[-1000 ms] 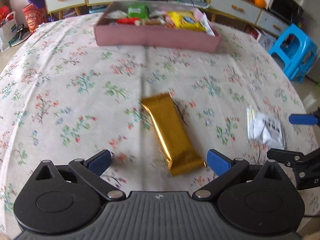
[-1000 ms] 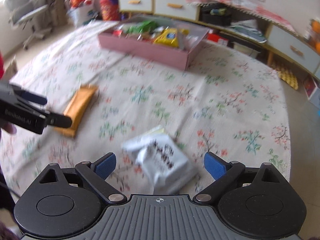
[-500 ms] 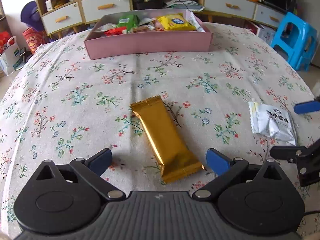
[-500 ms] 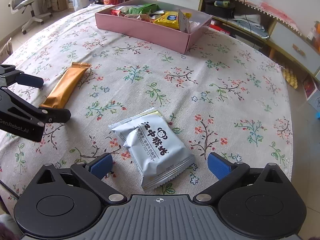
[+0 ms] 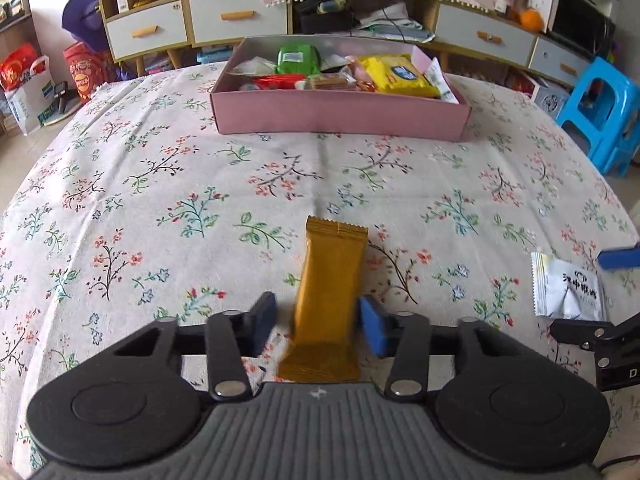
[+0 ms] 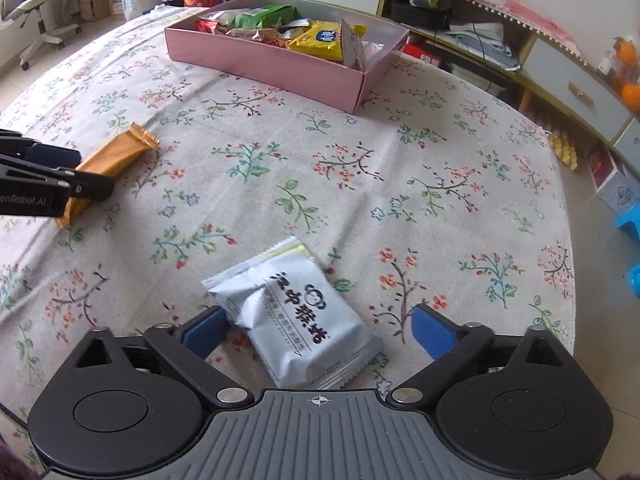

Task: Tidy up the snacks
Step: 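Grasp the gold bar with the left gripper while the right grasps the white-silver packet, then carry the gold bar and white-silver packet over the pink box with both grippers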

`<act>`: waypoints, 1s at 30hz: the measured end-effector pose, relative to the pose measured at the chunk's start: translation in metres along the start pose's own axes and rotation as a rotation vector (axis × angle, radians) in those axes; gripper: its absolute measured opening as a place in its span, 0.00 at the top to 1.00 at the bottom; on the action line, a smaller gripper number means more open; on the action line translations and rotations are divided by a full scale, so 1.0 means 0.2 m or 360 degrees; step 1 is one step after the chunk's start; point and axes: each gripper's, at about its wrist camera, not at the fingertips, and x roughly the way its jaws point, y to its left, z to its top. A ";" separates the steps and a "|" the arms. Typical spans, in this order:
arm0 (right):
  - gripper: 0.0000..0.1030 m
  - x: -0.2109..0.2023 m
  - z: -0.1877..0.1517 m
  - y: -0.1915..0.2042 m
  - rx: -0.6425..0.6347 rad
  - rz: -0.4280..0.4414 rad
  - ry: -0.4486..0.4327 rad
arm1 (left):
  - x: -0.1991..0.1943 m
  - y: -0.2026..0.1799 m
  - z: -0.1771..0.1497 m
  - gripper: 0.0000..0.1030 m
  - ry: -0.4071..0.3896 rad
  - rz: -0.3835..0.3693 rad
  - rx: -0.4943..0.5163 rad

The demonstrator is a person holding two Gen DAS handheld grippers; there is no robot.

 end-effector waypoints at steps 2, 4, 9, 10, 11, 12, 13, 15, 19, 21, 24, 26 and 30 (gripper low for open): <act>0.22 -0.01 0.01 0.01 0.0014 0.0038 0.0006 | 0.00 0.03 0.01 0.70 0.0012 -0.0035 -0.0035; 0.31 -0.01 0.02 0.02 0.0017 0.0064 0.0007 | 0.00 0.07 0.03 0.74 0.0027 -0.0071 -0.0077; 0.40 -0.02 0.04 0.06 -0.0005 0.0064 0.0009 | 0.01 0.12 0.05 0.75 0.0055 -0.0134 -0.0150; 0.41 -0.02 0.04 0.06 -0.0005 0.0066 0.0008 | 0.01 0.13 0.05 0.75 0.0059 -0.0143 -0.0158; 0.46 -0.02 0.05 0.07 -0.0003 0.0076 0.0005 | 0.01 0.13 0.06 0.75 0.0062 -0.0152 -0.0165; 0.49 -0.02 0.05 0.07 0.0002 0.0076 0.0005 | 0.01 0.14 0.06 0.75 0.0065 -0.0160 -0.0172; 0.49 -0.02 0.06 0.08 0.0008 0.0074 0.0006 | 0.01 0.15 0.07 0.75 0.0067 -0.0166 -0.0179; 0.49 -0.02 0.07 0.08 0.0019 0.0076 0.0011 | 0.01 0.16 0.07 0.75 0.0072 -0.0176 -0.0192; 0.49 -0.01 0.10 0.08 0.0075 0.0095 0.0018 | 0.01 0.18 0.09 0.75 0.0066 -0.0188 -0.0197; 0.49 -0.01 0.12 0.09 0.0107 0.0108 0.0017 | 0.01 0.19 0.10 0.75 0.0057 -0.0186 -0.0188; 0.49 -0.01 0.15 0.09 0.0128 0.0107 0.0018 | 0.01 0.20 0.11 0.75 0.0051 -0.0192 -0.0184; 0.49 0.00 0.16 0.10 0.0146 0.0107 0.0022 | 0.02 0.20 0.12 0.75 0.0051 -0.0199 -0.0181; 0.49 0.02 0.21 0.11 0.0192 0.0107 0.0024 | 0.02 0.21 0.13 0.75 0.0045 -0.0204 -0.0163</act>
